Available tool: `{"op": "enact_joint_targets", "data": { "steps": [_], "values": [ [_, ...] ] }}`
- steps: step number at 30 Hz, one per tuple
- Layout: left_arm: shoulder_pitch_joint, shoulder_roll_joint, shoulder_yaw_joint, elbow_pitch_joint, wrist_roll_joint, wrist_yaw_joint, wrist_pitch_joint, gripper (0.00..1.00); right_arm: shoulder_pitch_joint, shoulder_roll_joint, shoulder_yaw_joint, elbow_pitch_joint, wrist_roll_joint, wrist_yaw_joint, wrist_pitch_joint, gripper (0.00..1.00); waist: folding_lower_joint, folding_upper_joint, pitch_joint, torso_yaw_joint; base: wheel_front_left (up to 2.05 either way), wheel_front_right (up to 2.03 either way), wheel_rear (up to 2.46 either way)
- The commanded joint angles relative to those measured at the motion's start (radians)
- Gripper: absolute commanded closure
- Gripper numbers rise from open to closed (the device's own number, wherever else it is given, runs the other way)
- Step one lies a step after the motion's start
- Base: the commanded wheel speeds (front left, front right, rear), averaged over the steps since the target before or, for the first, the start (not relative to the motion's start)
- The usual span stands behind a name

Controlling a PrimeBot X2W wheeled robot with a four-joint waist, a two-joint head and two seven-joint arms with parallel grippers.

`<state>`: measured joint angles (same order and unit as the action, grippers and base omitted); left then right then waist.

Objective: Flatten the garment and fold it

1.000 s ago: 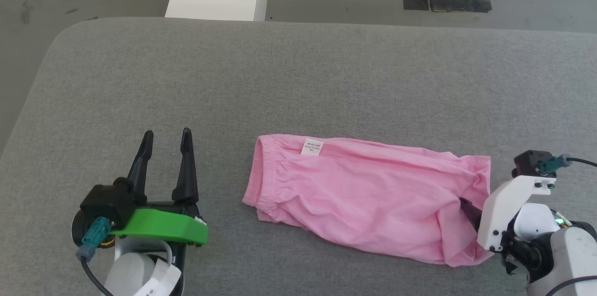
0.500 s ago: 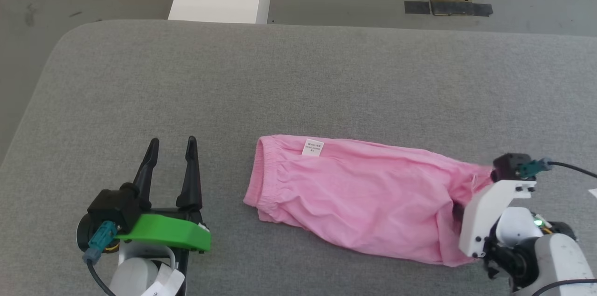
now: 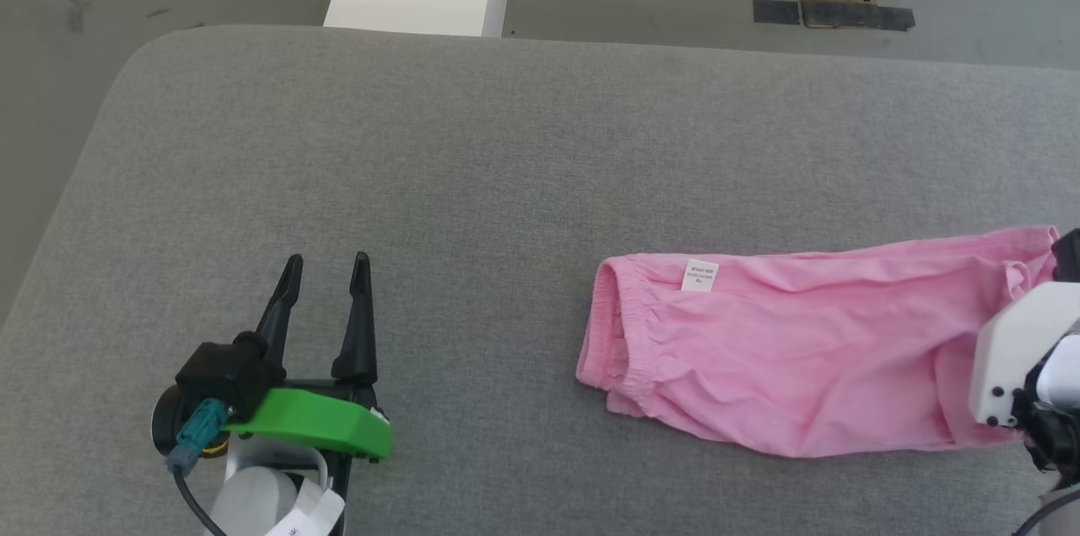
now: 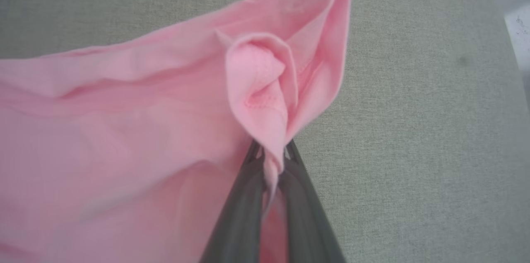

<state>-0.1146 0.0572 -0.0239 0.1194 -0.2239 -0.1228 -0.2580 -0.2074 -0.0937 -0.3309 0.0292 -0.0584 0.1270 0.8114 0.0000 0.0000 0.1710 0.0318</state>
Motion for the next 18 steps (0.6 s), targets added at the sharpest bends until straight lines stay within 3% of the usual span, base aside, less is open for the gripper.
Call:
{"op": "enact_joint_targets", "data": {
  "steps": [1, 6, 11, 18],
  "values": [
    [-0.012, -0.005, -0.001, 0.001, 0.006, -0.005, -0.004, 0.0, -0.009, 0.003, 0.018, -0.019, 0.002, 0.004, 0.02, 1.0, 0.0, 0.0, -0.005, 0.005, 0.0, 0.0, 0.0],
    [-0.007, -0.005, -0.001, 0.006, 0.008, -0.006, -0.004, 0.0, 0.017, 0.017, 0.145, -0.132, 0.07, 0.004, 0.113, 1.0, 0.0, 0.0, -0.015, 0.014, 0.0, 0.0, 0.0],
    [-0.006, -0.006, -0.002, 0.006, 0.01, -0.007, -0.004, 0.0, 0.025, 0.012, 0.356, -0.263, 0.15, 0.004, 0.206, 1.0, 0.0, 0.0, -0.017, 0.019, 0.0, 0.0, 0.0],
    [-0.02, -0.006, -0.008, -0.001, 0.011, -0.007, -0.004, 0.0, -0.068, -0.026, 0.596, -0.235, 0.22, 0.004, 0.231, 1.0, 0.0, 0.0, 0.005, 0.035, 0.0, 0.0, 0.0]
  ]
}}
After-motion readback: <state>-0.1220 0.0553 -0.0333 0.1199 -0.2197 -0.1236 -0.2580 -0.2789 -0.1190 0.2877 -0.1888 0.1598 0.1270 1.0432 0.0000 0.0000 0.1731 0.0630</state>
